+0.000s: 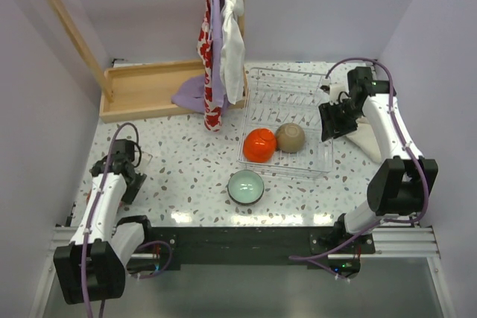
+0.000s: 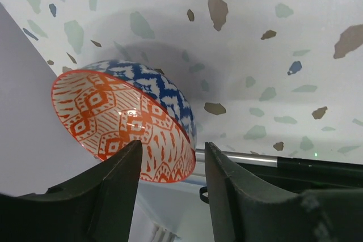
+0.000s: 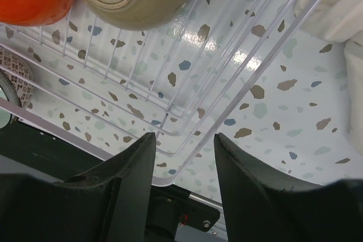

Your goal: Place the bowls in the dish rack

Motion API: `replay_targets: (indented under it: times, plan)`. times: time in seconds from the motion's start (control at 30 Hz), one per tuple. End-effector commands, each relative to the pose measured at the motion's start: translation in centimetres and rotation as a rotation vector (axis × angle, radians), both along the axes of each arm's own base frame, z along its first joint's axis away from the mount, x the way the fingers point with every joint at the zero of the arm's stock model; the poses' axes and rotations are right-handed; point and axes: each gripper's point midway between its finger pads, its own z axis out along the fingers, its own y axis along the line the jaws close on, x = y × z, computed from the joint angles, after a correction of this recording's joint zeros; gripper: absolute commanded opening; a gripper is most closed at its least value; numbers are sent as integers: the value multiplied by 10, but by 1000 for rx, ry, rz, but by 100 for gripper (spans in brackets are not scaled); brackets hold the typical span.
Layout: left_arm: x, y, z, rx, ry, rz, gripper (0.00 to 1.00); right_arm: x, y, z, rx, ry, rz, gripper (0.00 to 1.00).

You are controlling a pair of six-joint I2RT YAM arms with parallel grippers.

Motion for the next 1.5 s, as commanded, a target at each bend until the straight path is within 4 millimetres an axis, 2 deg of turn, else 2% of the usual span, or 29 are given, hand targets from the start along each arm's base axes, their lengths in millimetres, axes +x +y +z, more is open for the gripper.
replay_targets:
  times: [0.0,0.1,0.17,0.23,0.3,0.43,0.77,1.03,1.2,1.33,1.47]
  plan:
    - [17,6,1,-9,-47,-16,50,2,3,18,8,-36,31,49]
    - [17,6,1,-18,-50,-28,40,2,2,18,3,-31,36,46]
    - [17,5,4,-21,-53,-48,28,3,3,20,7,-32,32,44]
    - [15,3,6,-30,-52,-59,21,5,4,22,13,-37,25,43]
    - [14,2,6,-32,-46,-72,19,6,5,21,16,-36,21,42]
    - [7,-2,-4,-56,-9,-78,22,4,5,19,14,-29,19,42]
    - [8,-3,-19,-74,25,-69,22,-1,4,16,7,-17,27,41]
    - [12,5,-19,-33,40,-99,13,0,5,15,12,-20,16,40]
    - [23,13,-11,11,11,-113,16,1,4,15,6,-24,13,40]
    - [27,16,-15,21,19,-118,17,0,4,13,10,-20,10,40]
    - [32,17,-13,23,11,-126,12,0,4,11,6,-19,7,40]
